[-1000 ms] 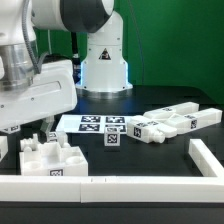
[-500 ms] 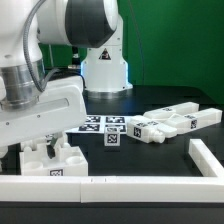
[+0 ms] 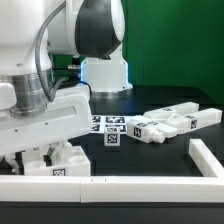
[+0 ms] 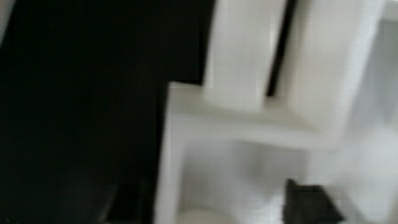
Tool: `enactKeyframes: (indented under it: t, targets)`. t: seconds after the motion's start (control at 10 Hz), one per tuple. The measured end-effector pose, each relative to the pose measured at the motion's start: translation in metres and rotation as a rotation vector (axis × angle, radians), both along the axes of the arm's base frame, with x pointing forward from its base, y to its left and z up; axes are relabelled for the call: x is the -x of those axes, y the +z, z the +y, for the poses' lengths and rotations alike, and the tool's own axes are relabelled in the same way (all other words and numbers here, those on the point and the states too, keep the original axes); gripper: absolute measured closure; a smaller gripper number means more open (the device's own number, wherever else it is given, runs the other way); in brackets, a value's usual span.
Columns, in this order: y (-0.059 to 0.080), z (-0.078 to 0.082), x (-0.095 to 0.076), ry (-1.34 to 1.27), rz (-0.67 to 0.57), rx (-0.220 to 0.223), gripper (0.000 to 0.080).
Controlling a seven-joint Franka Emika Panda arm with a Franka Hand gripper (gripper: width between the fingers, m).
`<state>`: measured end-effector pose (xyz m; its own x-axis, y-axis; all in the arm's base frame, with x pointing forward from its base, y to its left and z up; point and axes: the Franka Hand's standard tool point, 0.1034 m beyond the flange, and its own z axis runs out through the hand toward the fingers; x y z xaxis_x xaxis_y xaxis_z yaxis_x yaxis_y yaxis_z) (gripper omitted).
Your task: Assemble chair
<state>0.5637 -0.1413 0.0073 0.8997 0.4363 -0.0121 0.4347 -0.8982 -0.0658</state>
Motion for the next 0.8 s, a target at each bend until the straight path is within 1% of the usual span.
enactKeyframes:
  t: [0.2,0.3,0.4,0.6,0.7,0.8]
  targets:
    - [0.0,0.003,-0.001,-0.005,0.0,-0.001,0.0724]
    - [-0.001,0.017,-0.006,-0.101,-0.015,0.002,0.0724]
    - [0.0,0.04,-0.013,-0.143,-0.018,-0.008,0.0771]
    - [0.0,0.091,-0.017,-0.255,0.04,-0.034,0.0771]
    - [0.001,0.122,-0.017,-0.336,0.072,-0.037,0.0771]
    - [0.002,0.14,-0.019,-0.417,0.083,-0.028,0.0771]
